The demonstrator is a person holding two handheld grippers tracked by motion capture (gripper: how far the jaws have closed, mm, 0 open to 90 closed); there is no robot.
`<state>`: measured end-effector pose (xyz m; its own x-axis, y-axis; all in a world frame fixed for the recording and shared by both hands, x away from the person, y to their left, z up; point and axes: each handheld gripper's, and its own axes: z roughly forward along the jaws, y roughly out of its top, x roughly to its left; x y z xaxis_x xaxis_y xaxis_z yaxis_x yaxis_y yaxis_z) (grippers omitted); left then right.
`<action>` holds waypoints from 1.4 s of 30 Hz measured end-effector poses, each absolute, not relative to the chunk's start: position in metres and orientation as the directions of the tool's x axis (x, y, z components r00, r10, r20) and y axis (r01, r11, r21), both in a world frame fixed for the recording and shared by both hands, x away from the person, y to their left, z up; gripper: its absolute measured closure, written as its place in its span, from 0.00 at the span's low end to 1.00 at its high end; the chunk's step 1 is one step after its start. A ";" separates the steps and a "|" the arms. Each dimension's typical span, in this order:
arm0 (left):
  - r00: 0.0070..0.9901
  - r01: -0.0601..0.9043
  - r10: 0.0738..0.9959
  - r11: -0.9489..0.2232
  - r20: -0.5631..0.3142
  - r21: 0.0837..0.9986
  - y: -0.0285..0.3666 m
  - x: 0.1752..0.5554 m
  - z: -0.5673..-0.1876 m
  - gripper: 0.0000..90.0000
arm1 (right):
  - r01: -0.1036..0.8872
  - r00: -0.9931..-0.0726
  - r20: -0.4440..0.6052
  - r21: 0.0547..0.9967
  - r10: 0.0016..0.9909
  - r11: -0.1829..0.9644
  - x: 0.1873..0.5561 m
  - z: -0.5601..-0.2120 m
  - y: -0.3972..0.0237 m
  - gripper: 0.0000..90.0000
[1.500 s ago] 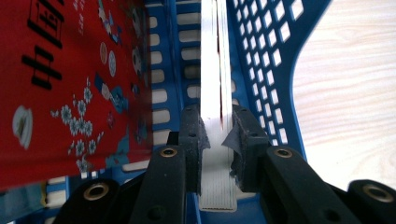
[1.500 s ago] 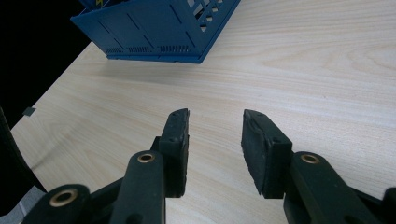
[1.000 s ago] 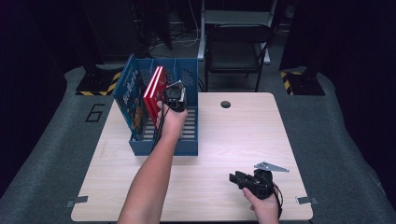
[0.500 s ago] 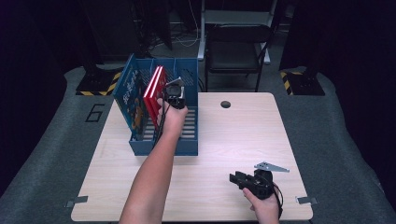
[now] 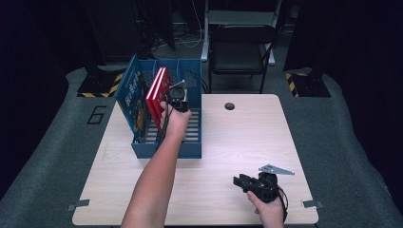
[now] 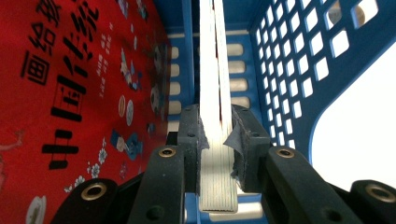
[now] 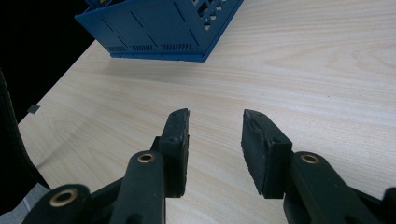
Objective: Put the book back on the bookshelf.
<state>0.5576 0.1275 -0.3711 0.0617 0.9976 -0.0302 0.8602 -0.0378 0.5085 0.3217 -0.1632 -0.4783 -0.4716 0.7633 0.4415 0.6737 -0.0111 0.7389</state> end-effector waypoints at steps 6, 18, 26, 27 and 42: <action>0.064 0.877 0.997 -0.038 -0.040 0.480 0.128 0.557 -0.378 0.83 | 0.678 -0.469 0.444 0.735 0.763 -0.011 0.322 -0.478 -0.163 0.68; 0.068 0.872 0.996 -0.034 -0.052 0.488 0.129 0.556 -0.381 0.78 | 0.678 -0.469 0.443 0.735 0.764 -0.010 0.323 -0.479 -0.163 0.68; 0.073 0.871 0.995 -0.034 -0.061 0.491 0.129 0.556 -0.380 0.74 | 0.677 -0.470 0.437 0.736 0.767 -0.005 0.323 -0.480 -0.163 0.68; 0.081 0.868 0.995 -0.042 -0.058 0.494 0.129 0.555 -0.380 0.73 | 0.675 -0.473 0.437 0.738 0.765 -0.005 0.323 -0.480 -0.163 0.68; 0.101 0.858 0.992 -0.046 -0.080 0.511 0.131 0.549 -0.370 0.59 | 0.680 -0.470 0.439 0.733 0.765 -0.003 0.324 -0.481 -0.161 0.68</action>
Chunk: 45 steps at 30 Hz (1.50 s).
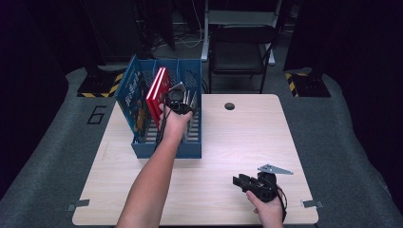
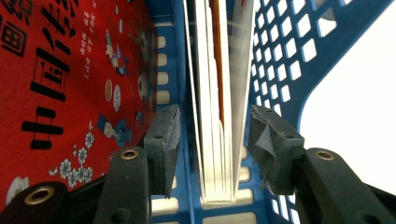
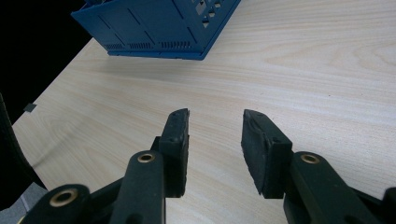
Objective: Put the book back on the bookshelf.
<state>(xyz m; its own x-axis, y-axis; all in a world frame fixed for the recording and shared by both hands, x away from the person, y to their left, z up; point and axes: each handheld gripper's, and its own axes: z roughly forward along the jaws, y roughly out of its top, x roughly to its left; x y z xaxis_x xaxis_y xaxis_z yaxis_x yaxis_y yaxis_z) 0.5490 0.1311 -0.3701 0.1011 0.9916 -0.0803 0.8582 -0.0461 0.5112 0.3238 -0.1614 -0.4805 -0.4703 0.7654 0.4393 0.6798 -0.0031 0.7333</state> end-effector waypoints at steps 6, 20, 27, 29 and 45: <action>0.125 0.861 0.986 -0.055 -0.107 0.505 0.134 0.545 -0.363 0.58 | 0.675 -0.472 0.433 0.738 0.768 0.000 0.324 -0.481 -0.161 0.68; 0.180 0.855 0.977 -0.098 -0.116 0.509 0.132 0.533 -0.353 0.50 | 0.678 -0.467 0.436 0.735 0.770 -0.005 0.326 -0.482 -0.161 0.68; 0.208 0.842 0.969 -0.107 -0.135 0.529 0.136 0.525 -0.345 0.50 | 0.680 -0.469 0.432 0.733 0.770 0.003 0.325 -0.482 -0.159 0.68; 0.219 0.847 0.966 -0.119 -0.137 0.518 0.137 0.523 -0.343 0.50 | 0.677 -0.472 0.428 0.736 0.771 0.006 0.326 -0.482 -0.160 0.68; 0.305 0.829 0.938 -0.176 -0.164 0.531 0.140 0.499 -0.327 0.49 | 0.674 -0.469 0.429 0.739 0.772 -0.001 0.327 -0.481 -0.161 0.68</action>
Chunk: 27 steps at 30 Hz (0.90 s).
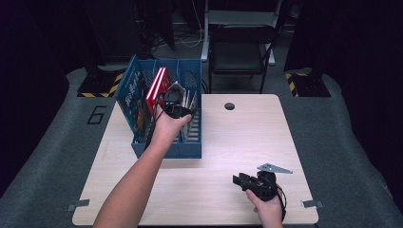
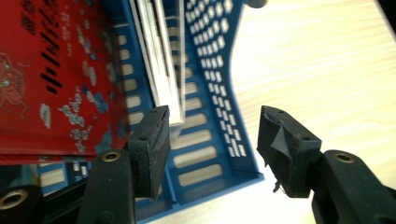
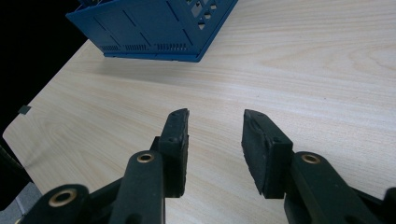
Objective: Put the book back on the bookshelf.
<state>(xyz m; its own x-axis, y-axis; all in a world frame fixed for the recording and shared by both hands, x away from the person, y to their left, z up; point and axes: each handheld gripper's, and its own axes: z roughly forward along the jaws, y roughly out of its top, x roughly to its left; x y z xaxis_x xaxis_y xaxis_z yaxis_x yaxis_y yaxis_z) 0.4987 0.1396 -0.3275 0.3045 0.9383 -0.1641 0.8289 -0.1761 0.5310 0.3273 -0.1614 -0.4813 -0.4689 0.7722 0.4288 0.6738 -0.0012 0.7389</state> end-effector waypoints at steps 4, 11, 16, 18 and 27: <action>0.337 0.820 0.927 -0.204 -0.163 0.534 0.141 0.490 -0.323 0.49 | 0.675 -0.463 0.430 0.738 0.775 -0.006 0.327 -0.481 -0.163 0.68; 0.386 0.808 0.905 -0.237 -0.180 0.540 0.148 0.473 -0.312 0.48 | 0.673 -0.464 0.426 0.740 0.777 -0.004 0.327 -0.481 -0.164 0.68; 0.425 0.786 0.887 -0.262 -0.181 0.560 0.154 0.455 -0.306 0.48 | 0.676 -0.457 0.428 0.737 0.780 -0.009 0.327 -0.481 -0.166 0.68; 0.447 0.778 0.875 -0.275 -0.189 0.565 0.158 0.448 -0.305 0.48 | 0.676 -0.458 0.427 0.737 0.779 -0.007 0.328 -0.481 -0.165 0.68; 0.487 0.754 0.849 -0.293 -0.202 0.588 0.171 0.418 -0.314 0.48 | 0.675 -0.454 0.422 0.738 0.785 -0.006 0.328 -0.481 -0.166 0.67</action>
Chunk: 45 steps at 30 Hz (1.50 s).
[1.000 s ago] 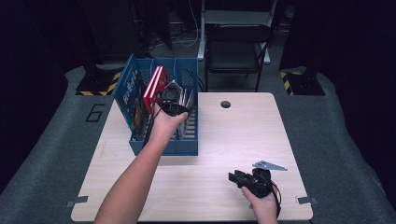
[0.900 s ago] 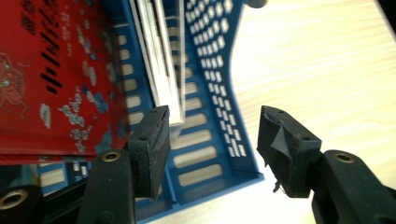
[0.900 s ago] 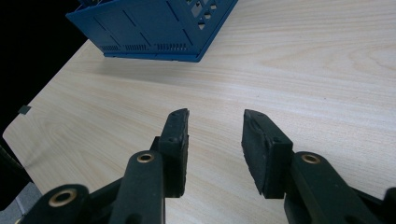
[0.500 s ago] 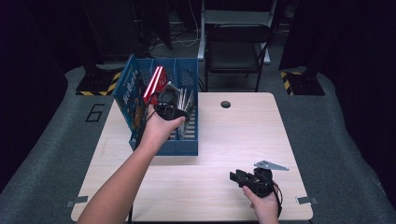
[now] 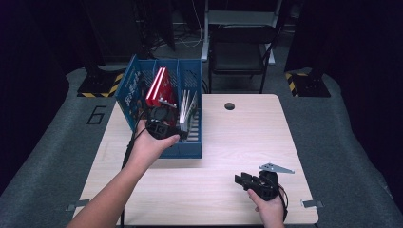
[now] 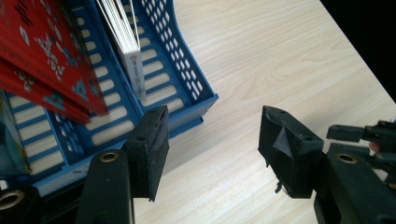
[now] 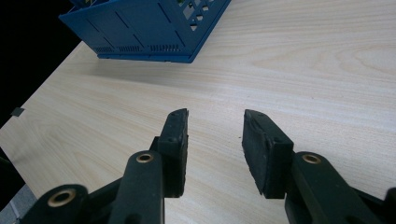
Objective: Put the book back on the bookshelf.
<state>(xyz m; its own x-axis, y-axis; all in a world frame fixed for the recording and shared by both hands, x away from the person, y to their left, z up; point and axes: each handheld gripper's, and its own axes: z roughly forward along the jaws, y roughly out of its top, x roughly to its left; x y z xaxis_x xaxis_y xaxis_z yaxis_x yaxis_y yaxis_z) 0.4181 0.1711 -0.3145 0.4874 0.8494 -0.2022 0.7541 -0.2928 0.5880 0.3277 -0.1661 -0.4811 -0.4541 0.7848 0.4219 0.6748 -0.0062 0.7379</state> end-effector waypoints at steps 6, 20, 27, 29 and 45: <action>0.497 0.746 0.840 -0.286 -0.217 0.601 0.182 0.401 -0.327 0.48 | 0.676 -0.450 0.421 0.737 0.787 -0.008 0.328 -0.481 -0.167 0.67; 0.527 0.730 0.820 -0.303 -0.222 0.612 0.194 0.358 -0.376 0.48 | 0.674 -0.450 0.419 0.739 0.789 -0.009 0.326 -0.480 -0.169 0.67; 0.528 0.728 0.816 -0.293 -0.234 0.620 0.196 0.338 -0.403 0.48 | 0.675 -0.448 0.419 0.738 0.790 -0.008 0.326 -0.480 -0.169 0.67; 0.524 0.730 0.817 -0.285 -0.241 0.621 0.199 0.333 -0.410 0.48 | 0.679 -0.442 0.422 0.734 0.792 -0.013 0.325 -0.480 -0.169 0.67; 0.474 0.753 0.851 -0.259 -0.226 0.606 0.231 0.319 -0.461 0.43 | 0.674 -0.450 0.412 0.739 0.792 -0.001 0.325 -0.480 -0.168 0.66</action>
<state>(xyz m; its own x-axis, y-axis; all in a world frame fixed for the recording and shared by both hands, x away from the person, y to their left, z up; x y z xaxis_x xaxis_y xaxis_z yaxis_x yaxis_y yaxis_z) 0.3187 0.2309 -0.4607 0.4742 0.8509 -0.2260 0.7526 -0.2585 0.6056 0.3249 -0.1679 -0.4797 -0.4502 0.7922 0.4120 0.6740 -0.0011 0.7387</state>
